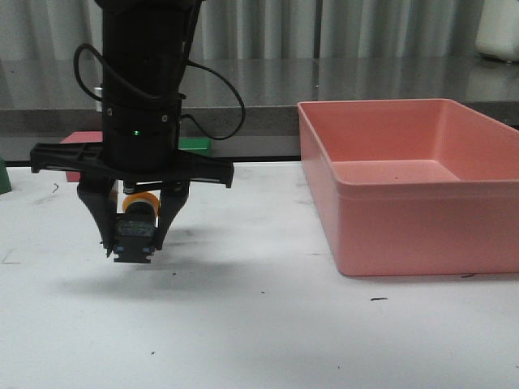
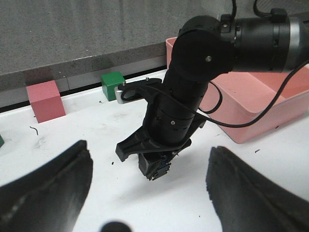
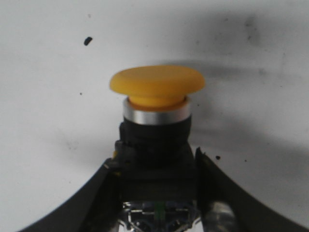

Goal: Place and stand button with both arms
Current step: 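Lift the button out of the bin and carry it toward the left arm, then lower the button onto the table and open the right gripper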

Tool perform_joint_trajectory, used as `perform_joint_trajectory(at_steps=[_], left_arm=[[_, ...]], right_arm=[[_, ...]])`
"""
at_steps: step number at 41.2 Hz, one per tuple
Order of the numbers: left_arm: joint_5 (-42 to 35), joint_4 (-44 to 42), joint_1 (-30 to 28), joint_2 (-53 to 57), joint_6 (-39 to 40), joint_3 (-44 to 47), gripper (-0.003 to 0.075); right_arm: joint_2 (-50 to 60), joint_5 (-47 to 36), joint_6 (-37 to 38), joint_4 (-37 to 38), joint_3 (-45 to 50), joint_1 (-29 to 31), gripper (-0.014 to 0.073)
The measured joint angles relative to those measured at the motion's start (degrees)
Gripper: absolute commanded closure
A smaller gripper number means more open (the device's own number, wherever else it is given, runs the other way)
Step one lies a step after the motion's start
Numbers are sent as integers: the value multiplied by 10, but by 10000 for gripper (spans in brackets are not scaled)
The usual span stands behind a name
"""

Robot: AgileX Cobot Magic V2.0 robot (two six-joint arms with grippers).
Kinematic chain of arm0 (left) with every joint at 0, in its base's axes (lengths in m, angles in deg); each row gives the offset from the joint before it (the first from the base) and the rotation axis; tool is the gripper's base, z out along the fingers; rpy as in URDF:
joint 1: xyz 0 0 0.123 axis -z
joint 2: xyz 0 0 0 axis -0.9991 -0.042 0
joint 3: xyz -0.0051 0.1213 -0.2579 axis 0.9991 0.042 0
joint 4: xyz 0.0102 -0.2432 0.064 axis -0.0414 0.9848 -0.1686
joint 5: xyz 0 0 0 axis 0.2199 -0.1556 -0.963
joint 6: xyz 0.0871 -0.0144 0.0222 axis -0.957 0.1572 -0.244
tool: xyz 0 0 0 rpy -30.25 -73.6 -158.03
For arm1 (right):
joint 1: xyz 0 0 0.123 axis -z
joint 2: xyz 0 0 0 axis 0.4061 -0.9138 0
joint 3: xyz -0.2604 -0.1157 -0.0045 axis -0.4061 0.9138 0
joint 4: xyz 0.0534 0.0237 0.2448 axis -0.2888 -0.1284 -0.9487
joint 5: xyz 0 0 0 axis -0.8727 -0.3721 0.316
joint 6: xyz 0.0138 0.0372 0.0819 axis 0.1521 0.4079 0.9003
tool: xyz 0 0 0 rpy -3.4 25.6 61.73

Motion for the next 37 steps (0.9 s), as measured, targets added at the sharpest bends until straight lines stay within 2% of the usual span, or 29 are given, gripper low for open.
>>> perform_joint_trajectory(at_steps=[12,22,32,37], left_arm=[[0,0,0,0,0,0,229],[0,0,0,0,0,0,229],[0,0,0,0,0,0,229],[0,0,0,0,0,0,229]], right_arm=[[-19,-1,25,-1,-1,0,286],[-20,-3,27,-7,-1,-1,151],[-20,5,25,-12,-15,-1,146],[-16,20,-16,-12,-40,-1,146]])
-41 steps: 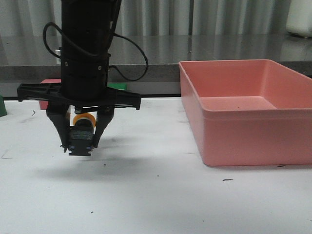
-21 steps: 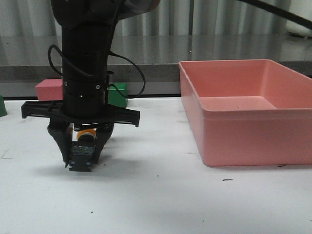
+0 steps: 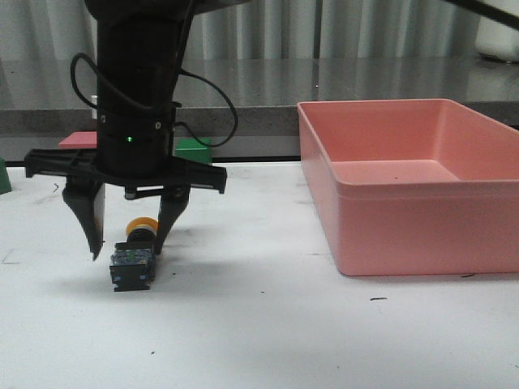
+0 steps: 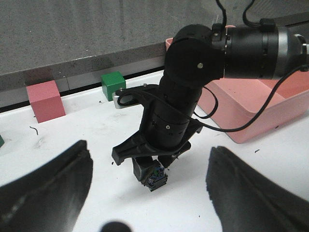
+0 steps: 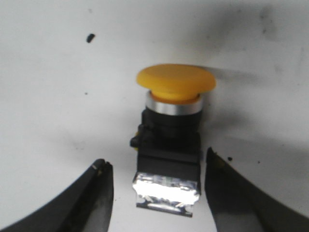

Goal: Place and stand button with both arms
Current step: 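Lower the button onto the table and open the right gripper, then withdraw the right gripper away from the button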

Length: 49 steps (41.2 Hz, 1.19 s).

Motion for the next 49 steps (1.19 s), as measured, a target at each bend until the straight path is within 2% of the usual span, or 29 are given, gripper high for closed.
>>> perform_joint_trajectory(at_steps=[7,21,29,40,49], left_arm=[[0,0,0,0,0,0,229],[0,0,0,0,0,0,229],[0,0,0,0,0,0,229],[0,0,0,0,0,0,229],[0,0,0,0,0,0,228]], right_arm=[[41,11,-93,13,-20,0,146],[224,24,-303,26,-24,-7,146],[309,26,-365,28,-2,-8,146],[472,29,-387,29,190,-8,146],[636,-26,-395,30,393,-8,146]])
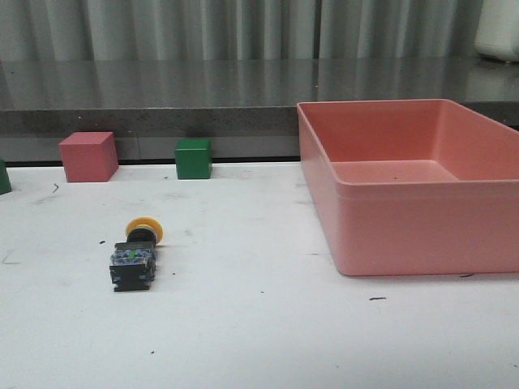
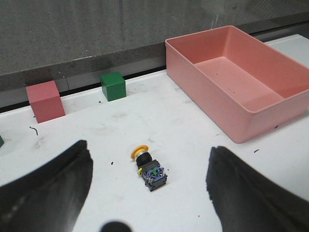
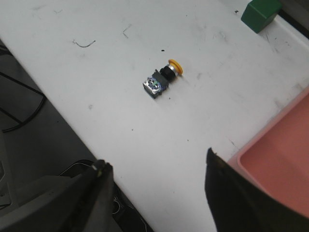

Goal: Place and stand button with both arms
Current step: 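Withdraw the right gripper away from the button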

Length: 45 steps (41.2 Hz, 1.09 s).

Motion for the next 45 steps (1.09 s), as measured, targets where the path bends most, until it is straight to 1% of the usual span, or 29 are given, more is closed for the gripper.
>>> perform_joint_trajectory(at_steps=[5,15,22,28,32,45], left_arm=[[0,0,0,0,0,0,229],[0,0,0,0,0,0,229],[0,0,0,0,0,0,229],[0,0,0,0,0,0,229],[0,0,0,0,0,0,229],[-9,0,0,0,0,0,229]], right_arm=[[86,-34,-1,0,105,0,146],[261,-93,-5,16,282,0,146],[378,-116,-7,24,373,0,146],[453,-127,-7,24,426,0,146],[487,-131,-7,24,444,0,146],[500,-132,-7,26,453,0,146]])
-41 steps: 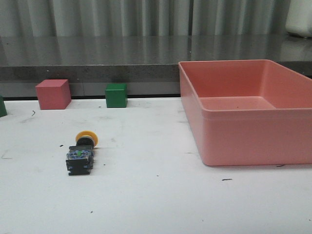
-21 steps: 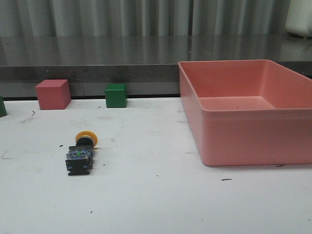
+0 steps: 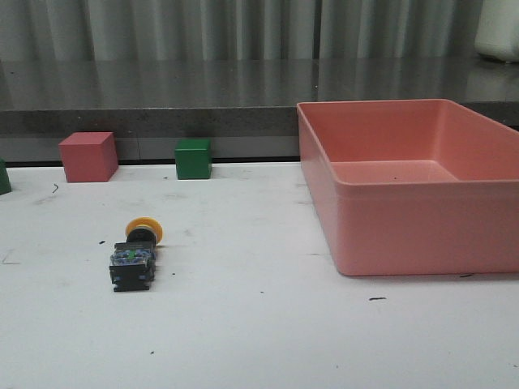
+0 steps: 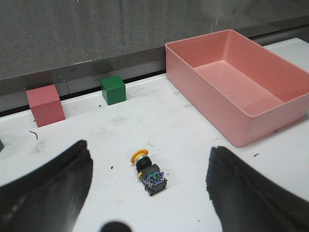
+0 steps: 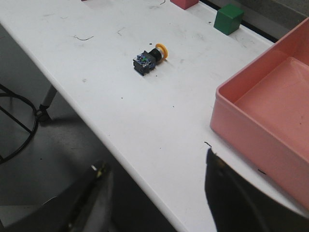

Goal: Place and stand button with both arms
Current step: 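Withdraw the right gripper away from the button, then lower the left gripper over the button and close on its yellow cap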

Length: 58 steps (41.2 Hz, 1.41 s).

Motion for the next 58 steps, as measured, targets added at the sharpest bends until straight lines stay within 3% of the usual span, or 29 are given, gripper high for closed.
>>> perform_joint_trajectory(at_steps=[8,21,29,45,58], left_arm=[[6,1,0,-6,0,-10,228],[110,1,0,-115,0,-123,188],[136,1,0,-227,0,-158,132],[190,26,0,-495,1,-268,132],[311,32,0,-713,79,-418,132]], right_arm=[[0,0,0,0,0,0,146],[0,0,0,0,0,0,146],[0,0,0,0,0,0,146],[0,0,0,0,0,0,146],[0,0,0,0,0,0,146]])
